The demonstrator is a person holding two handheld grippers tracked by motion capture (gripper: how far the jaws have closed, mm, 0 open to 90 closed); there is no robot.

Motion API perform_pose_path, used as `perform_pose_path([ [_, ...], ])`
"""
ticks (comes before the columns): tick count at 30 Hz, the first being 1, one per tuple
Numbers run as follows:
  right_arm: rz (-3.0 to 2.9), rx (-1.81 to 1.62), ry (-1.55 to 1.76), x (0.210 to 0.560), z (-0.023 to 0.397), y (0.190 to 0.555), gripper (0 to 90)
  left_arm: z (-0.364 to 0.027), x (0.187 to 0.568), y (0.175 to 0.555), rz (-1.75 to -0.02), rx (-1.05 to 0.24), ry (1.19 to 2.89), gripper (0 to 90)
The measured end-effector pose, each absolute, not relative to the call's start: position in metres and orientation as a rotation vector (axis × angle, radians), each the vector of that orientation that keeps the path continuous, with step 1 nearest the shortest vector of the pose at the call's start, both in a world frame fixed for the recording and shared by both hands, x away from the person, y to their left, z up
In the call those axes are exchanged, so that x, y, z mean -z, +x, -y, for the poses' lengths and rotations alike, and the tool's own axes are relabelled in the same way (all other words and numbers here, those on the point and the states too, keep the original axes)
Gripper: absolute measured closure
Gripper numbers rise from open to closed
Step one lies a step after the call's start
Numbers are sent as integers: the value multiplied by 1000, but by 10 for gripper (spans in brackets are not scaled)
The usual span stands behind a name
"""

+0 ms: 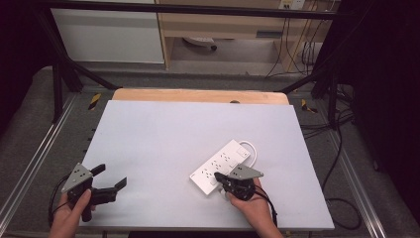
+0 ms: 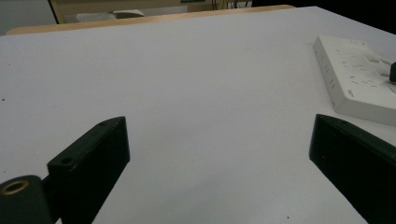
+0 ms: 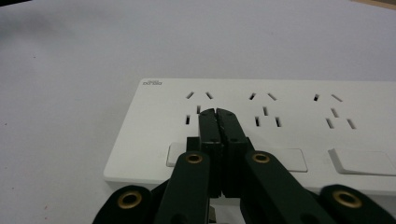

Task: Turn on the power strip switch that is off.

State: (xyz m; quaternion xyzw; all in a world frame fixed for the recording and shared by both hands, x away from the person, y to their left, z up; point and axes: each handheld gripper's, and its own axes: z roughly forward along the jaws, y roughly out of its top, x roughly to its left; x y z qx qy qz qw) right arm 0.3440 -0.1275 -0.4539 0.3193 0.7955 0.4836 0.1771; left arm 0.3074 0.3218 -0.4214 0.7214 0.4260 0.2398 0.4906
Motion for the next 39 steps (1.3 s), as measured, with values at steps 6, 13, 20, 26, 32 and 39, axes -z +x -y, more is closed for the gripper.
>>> perform_pose_path([
  [6,-2238,-1404,912,452,129,344,900,-322,421,307,-1034,-582,1753,53],
  [13,-2219,-1437,917,449,131,345,900,-322,421,307,-1031,-582,1754,53],
  [20,-2196,-1479,922,444,134,347,900,-321,422,307,-1030,-581,1757,53],
  [26,-2173,-1518,910,439,138,348,900,-321,422,308,-1031,-583,1760,53],
  [32,-2145,-1538,919,434,143,350,900,-321,422,308,-1030,-583,1764,53],
  [39,-2109,-1558,941,430,150,351,900,-320,422,308,-1032,-581,1766,53],
])
